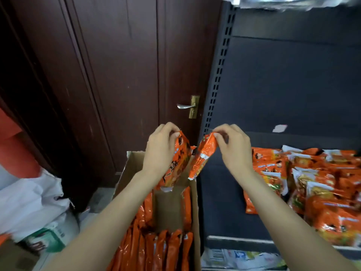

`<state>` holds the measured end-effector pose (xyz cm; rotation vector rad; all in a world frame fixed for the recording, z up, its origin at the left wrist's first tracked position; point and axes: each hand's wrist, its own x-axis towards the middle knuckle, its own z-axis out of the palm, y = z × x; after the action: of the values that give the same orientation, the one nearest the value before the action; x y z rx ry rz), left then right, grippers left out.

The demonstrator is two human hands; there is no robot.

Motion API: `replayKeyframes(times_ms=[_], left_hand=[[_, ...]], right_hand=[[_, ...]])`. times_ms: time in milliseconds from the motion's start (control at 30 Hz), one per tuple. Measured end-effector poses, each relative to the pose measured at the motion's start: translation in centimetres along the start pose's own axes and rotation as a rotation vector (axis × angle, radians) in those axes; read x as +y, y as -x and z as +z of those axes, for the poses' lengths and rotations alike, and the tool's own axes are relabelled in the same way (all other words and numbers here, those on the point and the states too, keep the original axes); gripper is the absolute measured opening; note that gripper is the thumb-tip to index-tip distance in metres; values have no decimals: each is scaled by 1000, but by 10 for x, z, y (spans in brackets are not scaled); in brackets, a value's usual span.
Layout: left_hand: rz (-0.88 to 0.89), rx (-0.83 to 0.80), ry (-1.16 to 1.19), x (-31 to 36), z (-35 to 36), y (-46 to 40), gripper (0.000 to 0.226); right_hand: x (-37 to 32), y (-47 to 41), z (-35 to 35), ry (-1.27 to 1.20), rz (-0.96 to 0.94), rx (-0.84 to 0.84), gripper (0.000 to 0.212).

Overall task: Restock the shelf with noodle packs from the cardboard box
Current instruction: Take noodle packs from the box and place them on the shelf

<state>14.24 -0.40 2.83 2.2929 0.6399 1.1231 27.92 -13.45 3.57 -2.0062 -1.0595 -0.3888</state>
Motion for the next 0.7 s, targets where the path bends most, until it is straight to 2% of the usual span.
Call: replayKeyframes(times_ms=[133,300,500,700], left_hand=[[43,3,55,57,35,5,10],[0,-48,104,111,88,31,9],[-181,-144,99,139,134,67,14],[-260,-152,19,151,150,90,8]], right_hand=[[40,11,-56,-7,24,41,9],[105,37,-111,61,69,-30,12],[175,69,-140,171,150,-192,12],[202,81,-144,308,203,-208,13]])
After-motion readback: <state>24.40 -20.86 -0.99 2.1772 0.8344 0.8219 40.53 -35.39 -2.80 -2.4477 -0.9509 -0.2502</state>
